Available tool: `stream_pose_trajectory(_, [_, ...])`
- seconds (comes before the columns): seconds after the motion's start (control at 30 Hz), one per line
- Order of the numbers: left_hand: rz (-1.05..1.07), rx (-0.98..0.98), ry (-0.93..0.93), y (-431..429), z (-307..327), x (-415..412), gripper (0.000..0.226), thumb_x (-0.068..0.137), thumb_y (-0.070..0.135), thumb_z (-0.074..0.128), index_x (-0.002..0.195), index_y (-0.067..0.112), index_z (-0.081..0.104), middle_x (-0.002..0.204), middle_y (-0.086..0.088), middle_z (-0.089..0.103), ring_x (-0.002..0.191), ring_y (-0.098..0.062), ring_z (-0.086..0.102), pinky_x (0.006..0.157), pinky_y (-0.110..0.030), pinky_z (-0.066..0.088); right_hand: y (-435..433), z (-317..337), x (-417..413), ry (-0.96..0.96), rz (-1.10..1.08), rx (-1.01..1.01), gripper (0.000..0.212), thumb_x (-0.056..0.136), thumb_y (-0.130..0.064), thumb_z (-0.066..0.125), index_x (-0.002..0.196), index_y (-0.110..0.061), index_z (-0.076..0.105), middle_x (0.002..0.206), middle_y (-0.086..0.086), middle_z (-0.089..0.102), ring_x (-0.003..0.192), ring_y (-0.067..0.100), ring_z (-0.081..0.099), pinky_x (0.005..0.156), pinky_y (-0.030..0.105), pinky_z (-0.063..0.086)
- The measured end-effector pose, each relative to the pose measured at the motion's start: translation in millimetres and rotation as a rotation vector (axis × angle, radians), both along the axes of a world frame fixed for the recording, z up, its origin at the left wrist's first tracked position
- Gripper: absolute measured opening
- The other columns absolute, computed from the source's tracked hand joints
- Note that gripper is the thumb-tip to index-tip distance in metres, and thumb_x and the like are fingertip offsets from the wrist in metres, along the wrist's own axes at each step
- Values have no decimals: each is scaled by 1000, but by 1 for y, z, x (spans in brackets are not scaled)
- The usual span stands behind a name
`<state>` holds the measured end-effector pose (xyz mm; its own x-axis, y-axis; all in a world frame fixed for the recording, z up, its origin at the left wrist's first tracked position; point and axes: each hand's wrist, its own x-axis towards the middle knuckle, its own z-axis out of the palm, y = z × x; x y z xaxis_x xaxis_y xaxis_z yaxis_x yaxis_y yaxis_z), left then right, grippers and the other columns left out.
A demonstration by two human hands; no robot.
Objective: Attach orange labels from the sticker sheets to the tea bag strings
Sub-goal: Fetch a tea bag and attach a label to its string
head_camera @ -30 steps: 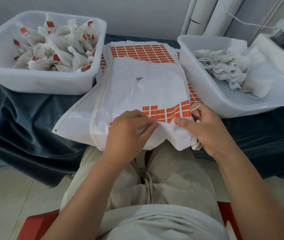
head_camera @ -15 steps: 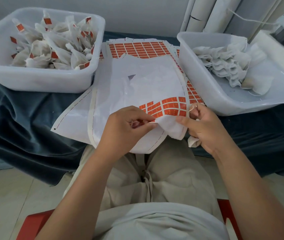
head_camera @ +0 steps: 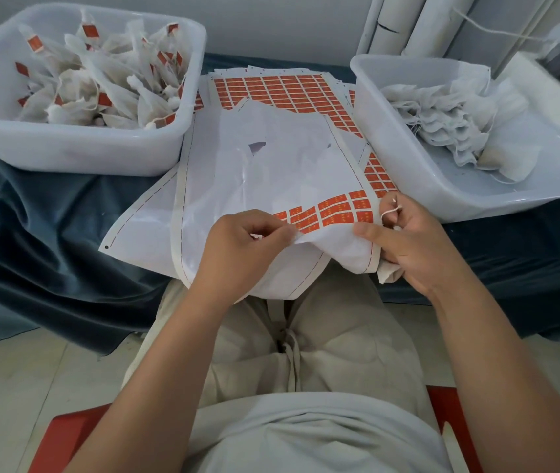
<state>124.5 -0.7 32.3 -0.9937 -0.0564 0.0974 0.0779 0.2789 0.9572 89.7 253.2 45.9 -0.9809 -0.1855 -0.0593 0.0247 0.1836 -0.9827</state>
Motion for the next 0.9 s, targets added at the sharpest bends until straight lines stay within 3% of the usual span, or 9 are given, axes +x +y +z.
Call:
stream_pose_trajectory(0.1, [139,-7,-1,3,2,0,19,99,30,69,82,36,75,87,25,73,82,4,69,59,-6,46,5,-3,-4,-50,-22,56,47,84,-30,86,87,-10,44,124,-4,77,115,17,74,85,41,64])
stream_pose_trajectory(0.2, [299,-5,28,0,7,-1,17,104,39,62,88,42,69,91,29,70,84,4,69,60,-13,55,11,-2,-5,-102,-94,156,46,90,-29,83,86,-11,40,115,-9,79,107,12,76,79,41,65])
stream_pose_trajectory(0.3, [379,224,13,-6,14,0,16,103,39,65,92,39,77,91,23,75,77,-2,73,61,-14,56,16,4,-6,-121,-287,260,48,88,-63,69,99,-17,62,83,-22,76,69,5,74,56,35,56])
stream_pose_trajectory(0.37, [397,381,-43,-6,20,2,18,101,40,67,90,41,81,92,22,76,76,1,72,60,-12,54,20,9,-9,-58,-403,316,49,90,-64,50,93,-17,62,59,-19,62,49,1,54,59,34,45])
stream_pose_trajectory(0.43, [402,455,-87,-4,24,5,15,100,42,68,91,43,81,80,22,72,65,3,66,55,-11,50,19,20,-10,28,-415,315,31,84,-40,44,77,-13,58,59,-11,53,53,7,45,68,38,40])
stream_pose_trajectory(0.5, [375,510,-93,-2,25,7,15,100,39,69,94,35,83,71,16,68,57,-1,58,52,-14,47,16,31,-4,25,-395,328,27,80,-33,43,73,-10,56,55,-12,52,49,2,47,66,37,43])
stream_pose_trajectory(0.63, [279,588,-151,2,29,10,21,101,36,66,90,32,83,98,4,81,77,-6,72,58,-20,48,6,51,18,75,-230,306,28,89,-33,45,75,-14,59,57,-7,52,48,3,47,43,24,44])
stream_pose_trajectory(0.77, [88,967,-298,6,34,10,26,103,29,65,88,25,86,111,-3,80,91,-9,77,53,-13,51,-6,66,34,236,-42,249,33,99,-27,46,74,-22,67,76,3,69,65,13,58,56,20,47])
stream_pose_trajectory(0.9, [-20,1250,-339,12,30,9,23,99,31,69,101,14,85,122,-8,77,108,-14,75,69,-15,60,-18,67,40,267,73,129,35,99,-24,43,71,-21,63,81,9,71,68,25,58,62,26,48])
